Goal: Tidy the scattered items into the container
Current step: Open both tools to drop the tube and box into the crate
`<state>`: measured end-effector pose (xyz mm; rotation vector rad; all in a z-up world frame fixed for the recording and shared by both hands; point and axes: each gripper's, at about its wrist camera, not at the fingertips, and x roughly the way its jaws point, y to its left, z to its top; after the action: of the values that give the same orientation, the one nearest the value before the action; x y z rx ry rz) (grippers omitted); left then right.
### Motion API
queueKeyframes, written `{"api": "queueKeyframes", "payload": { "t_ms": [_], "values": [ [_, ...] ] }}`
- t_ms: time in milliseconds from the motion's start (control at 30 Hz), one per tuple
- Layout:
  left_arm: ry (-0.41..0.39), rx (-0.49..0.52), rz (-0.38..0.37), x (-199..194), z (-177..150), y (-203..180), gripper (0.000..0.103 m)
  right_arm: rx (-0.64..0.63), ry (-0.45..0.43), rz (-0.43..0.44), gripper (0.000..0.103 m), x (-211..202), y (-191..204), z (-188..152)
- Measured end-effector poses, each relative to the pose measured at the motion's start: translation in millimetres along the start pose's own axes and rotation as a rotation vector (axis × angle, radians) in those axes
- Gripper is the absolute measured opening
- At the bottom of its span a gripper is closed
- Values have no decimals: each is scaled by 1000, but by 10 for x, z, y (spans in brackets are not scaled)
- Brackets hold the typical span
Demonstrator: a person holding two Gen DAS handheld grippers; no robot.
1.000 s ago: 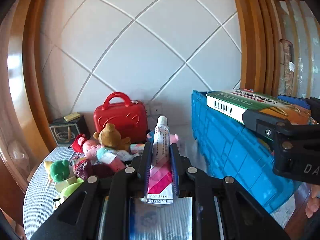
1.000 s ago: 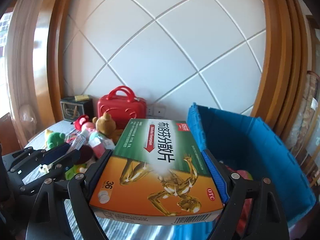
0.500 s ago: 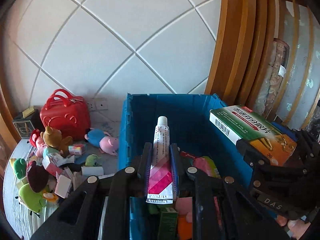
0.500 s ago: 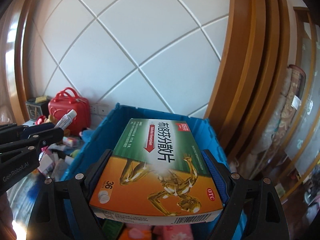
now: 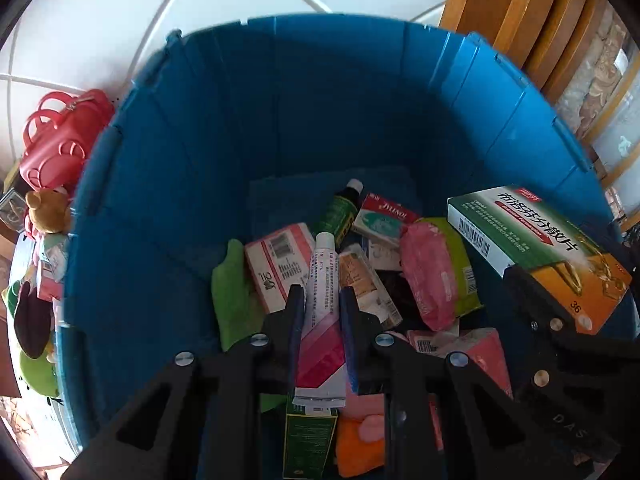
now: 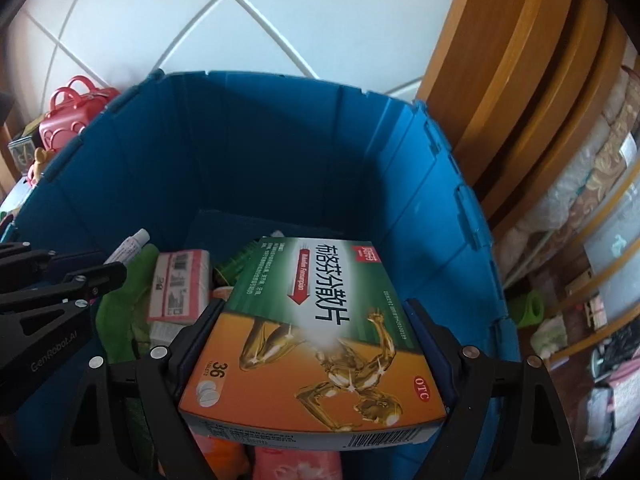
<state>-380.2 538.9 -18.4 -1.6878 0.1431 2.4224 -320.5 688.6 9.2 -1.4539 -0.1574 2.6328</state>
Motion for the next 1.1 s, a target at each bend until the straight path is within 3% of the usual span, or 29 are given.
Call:
{"api": "queueKeyframes", "payload": {
  "t_ms": [233, 333, 500, 533, 633, 667, 967, 1100],
  "values": [
    [171, 6, 4, 510, -224, -97, 18, -43, 249, 23, 87, 614, 65, -281],
    [205, -4, 13, 598, -275, -116, 18, -67, 308, 8, 87, 759, 99, -355],
    [261, -7, 46, 728, -314, -106, 19, -99, 353, -10, 87, 876, 133, -417],
    [271, -9, 55, 754, -317, -96, 25, -105, 358, -11, 87, 877, 142, -432],
    [274, -19, 74, 755, -322, -75, 54, -123, 380, -12, 87, 918, 185, -465],
    [266, -20, 77, 742, -319, -71, 58, -126, 386, -10, 87, 930, 195, -472],
    [251, -19, 82, 736, -299, -66, 59, -132, 423, -16, 89, 951, 215, -478],
    [241, -14, 86, 722, -285, -55, 59, -134, 415, -19, 99, 893, 203, -461]
  ]
}}
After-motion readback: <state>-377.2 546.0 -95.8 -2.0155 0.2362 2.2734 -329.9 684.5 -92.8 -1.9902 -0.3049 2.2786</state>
